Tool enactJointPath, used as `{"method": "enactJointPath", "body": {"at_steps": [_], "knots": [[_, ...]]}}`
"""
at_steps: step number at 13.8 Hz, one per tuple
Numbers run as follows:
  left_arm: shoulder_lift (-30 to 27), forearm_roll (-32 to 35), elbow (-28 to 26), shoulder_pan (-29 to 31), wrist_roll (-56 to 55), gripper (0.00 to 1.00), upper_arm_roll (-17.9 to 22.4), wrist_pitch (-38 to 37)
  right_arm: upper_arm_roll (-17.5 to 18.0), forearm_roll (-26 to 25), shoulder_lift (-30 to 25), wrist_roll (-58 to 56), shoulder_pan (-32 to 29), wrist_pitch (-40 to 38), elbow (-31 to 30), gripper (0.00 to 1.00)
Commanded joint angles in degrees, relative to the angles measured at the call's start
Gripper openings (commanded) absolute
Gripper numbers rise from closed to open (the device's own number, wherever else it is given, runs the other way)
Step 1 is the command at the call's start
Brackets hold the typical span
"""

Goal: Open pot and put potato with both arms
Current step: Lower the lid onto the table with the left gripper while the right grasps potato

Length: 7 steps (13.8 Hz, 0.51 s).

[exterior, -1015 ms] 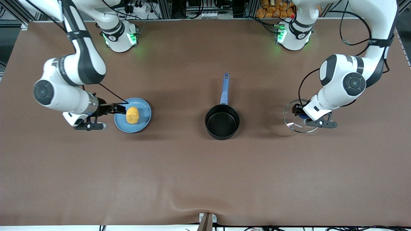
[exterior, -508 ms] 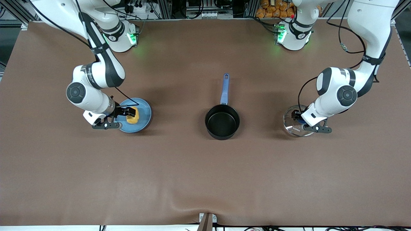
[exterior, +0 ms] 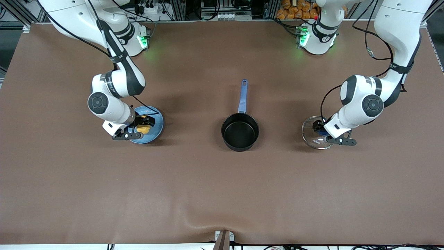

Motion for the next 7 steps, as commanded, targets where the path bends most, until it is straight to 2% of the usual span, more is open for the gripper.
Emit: {"method": "enactJointPath", "body": {"at_steps": [1, 2, 3, 6, 7], "knots": [[-4.8, 0.8, 0.4, 0.6, -1.2, 1.00, -0.8, -0.7, 0.1, -2.4, 0.3, 0.6, -1.2, 2.0, -1.0, 1.00], [-7.2, 0.8, 0.7, 0.6, -1.9, 1.00, -0.8, -1.3, 0.1, -2.4, 0.5, 0.7, -1.3, 2.8, -1.2, 1.00], [-8.9, 0.7, 1.9, 0.6, -2.2, 1.00, -0.9, -3.7, 0.1, -2.4, 0.9, 0.7, -1.3, 3.2, -1.2, 0.95], [-12.2, 0.3, 11.6, 0.2, -4.4, 1.00, -2.4, -18.7, 0.1, -2.4, 1.4, 0.8, -0.9, 3.6, -1.5, 0.49], [-12.6, 0.2, 15.3, 0.2, -5.0, 1.00, -2.9, -24.1, 0.2, -2.4, 1.2, 0.8, -0.9, 3.0, -1.4, 0.28]]}}
